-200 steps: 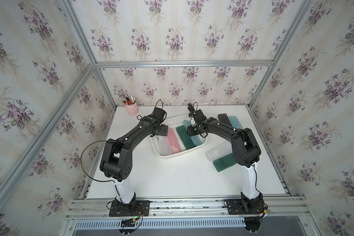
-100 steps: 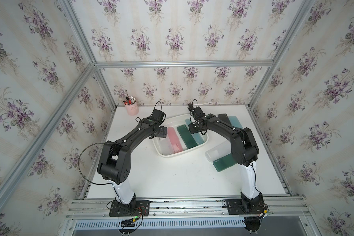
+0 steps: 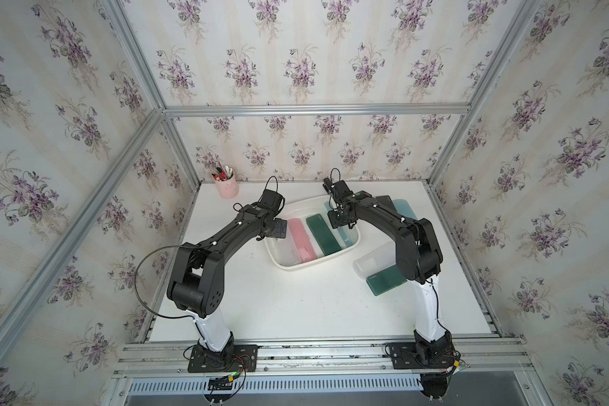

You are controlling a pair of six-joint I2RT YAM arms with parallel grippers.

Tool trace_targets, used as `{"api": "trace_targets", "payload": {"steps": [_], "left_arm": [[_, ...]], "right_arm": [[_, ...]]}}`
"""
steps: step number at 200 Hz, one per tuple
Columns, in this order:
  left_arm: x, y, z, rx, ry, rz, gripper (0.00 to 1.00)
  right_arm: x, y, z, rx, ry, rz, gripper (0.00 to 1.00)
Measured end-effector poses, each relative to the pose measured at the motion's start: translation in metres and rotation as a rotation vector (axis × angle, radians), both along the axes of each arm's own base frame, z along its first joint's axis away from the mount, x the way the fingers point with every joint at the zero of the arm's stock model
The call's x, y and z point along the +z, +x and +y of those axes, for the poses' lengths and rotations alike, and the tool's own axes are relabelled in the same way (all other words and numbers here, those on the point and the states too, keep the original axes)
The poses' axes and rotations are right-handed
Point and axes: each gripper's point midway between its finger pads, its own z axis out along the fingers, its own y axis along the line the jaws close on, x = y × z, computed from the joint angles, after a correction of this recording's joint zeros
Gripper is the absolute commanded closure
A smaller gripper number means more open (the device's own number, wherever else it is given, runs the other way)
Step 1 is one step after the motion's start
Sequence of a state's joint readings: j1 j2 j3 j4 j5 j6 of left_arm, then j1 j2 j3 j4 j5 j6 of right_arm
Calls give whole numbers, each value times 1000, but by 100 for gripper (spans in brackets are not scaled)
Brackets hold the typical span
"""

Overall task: Put the pencil case into the storage box
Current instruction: Adjust the pencil case in the storage box.

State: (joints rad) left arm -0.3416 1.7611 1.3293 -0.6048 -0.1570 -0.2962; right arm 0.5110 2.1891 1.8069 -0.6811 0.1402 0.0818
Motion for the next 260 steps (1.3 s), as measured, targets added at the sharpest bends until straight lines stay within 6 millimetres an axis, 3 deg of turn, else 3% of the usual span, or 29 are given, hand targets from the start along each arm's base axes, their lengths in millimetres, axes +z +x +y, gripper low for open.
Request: {"api": "trace_targets", "payload": {"steps": [53,77,117,132,169,200,229,260], "left_arm": [[1,-1,0,2,-2,-3,2],[1,-1,1,2,-2,-4,2],[-1,-2,2,5,2,-3,2],[-1,-2,2,5,1,-5,2],[-1,-1,2,5,1,-6,2],[2,-1,2,7,2,-12,2],[5,-2,4,10,6,-21,2],[6,-4,5,12,5,-20,2]], "right_arm": [[-10,3,-5,-8,-10,30,45],[-25,-4,-1,12,-4,78,53],[-26,-7,3,25,27,93,72],[-19,-11,2,27,37,87,81],[15,-6,6,32,103,18,81],[31,-7,13,50,169,3,81],[42,-21,32,109,304,24,80],[48,-34,65,191,504,70,80]]}}
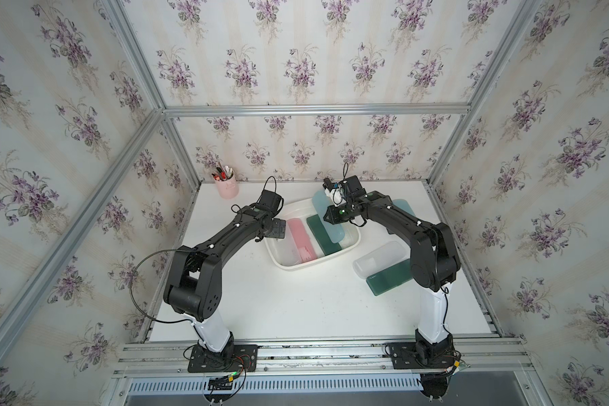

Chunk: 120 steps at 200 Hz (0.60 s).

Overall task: Put the pencil case into the storage box
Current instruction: Adjust the pencil case in the storage box.

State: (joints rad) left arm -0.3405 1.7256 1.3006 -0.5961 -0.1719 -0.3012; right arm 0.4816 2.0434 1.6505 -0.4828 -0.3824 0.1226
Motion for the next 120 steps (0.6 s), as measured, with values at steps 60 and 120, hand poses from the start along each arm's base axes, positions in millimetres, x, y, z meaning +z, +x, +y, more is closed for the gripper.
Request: {"api": "trace_targets", "payload": {"steps": [60,120], "left_arm": [[-2,-11,3,24,-8,17,2],[-4,-14,1,30,-13,23,2]], "right_arm": [[-17,-16,33,107,161,91,75],[-48,-19,32,103,134,151,72]]}}
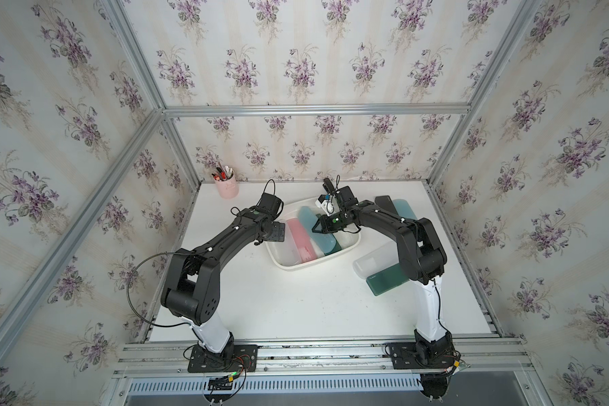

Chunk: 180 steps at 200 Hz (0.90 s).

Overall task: Put the pencil case into the storage box
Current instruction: Adjust the pencil case in the storage box.

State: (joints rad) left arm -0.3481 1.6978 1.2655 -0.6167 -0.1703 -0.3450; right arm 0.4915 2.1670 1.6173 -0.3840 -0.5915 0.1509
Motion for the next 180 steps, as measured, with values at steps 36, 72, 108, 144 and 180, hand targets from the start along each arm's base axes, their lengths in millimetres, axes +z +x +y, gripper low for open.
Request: {"api": "trace_targets", "payload": {"steps": [36,72,108,144,180], "left_arm": [[2,-1,0,3,-2,-4,2],[5,-2,0,2,-2,-8,2],[6,-5,2,4,3,-4,2],[6,-6,3,5,6,0,2],[7,-7,4,5,6,-1,2]], "right_arm": [[-3,-4,1,3,32,17,84],[2,-3,4,-3,60,24,89],[13,-5,7,-1,97,21,89],[31,-7,16,26,182,19,89],[25,-10,21,42,215,56,82]]}}
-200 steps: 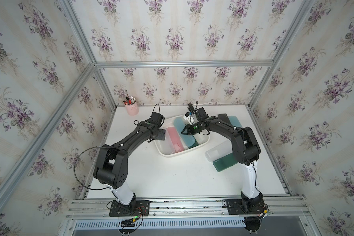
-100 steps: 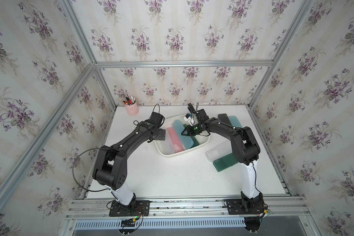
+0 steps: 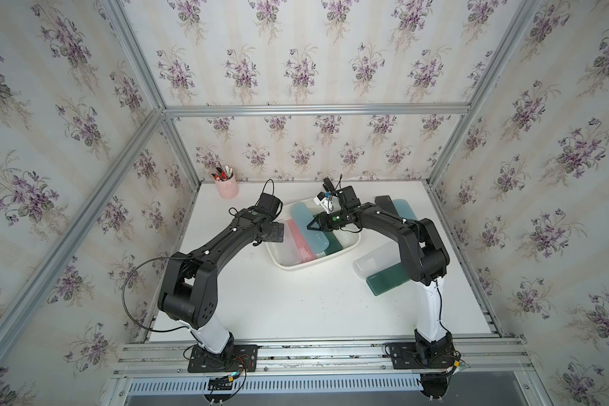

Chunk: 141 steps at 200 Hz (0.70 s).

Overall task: Put the pencil case into the storage box
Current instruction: Adjust the pencil case in the storage box.

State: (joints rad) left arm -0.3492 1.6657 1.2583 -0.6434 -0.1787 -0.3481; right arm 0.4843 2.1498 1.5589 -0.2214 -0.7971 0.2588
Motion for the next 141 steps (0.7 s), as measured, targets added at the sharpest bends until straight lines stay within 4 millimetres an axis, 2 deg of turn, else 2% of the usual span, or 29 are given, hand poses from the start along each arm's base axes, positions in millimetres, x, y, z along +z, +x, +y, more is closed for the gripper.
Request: {"api": "trace_targets", "payload": {"steps": [34,65,81,118,129,141], "left_arm": [[0,-1,1,0,2,4,2],[-1,-3,1,0,3,10,2],[-1,-3,1,1,3,9,2],[6,-4,2,2,0,-4,2],[11,-4,2,4,-1,-16,2],[18,-5,3,11,-6,-33,2]], "right_arm": [[-18,-5,-5,-13,-41,39,50],[-27,-3,-14,-41,-107,19,33],[-25,-1,-21,-64,-145,-2,26],[2,14,-39,-145,-237,-126,24],[12,17,-45,-166,-259,-167,26],[22,18,-47,-179,-266,-197,35]]}}
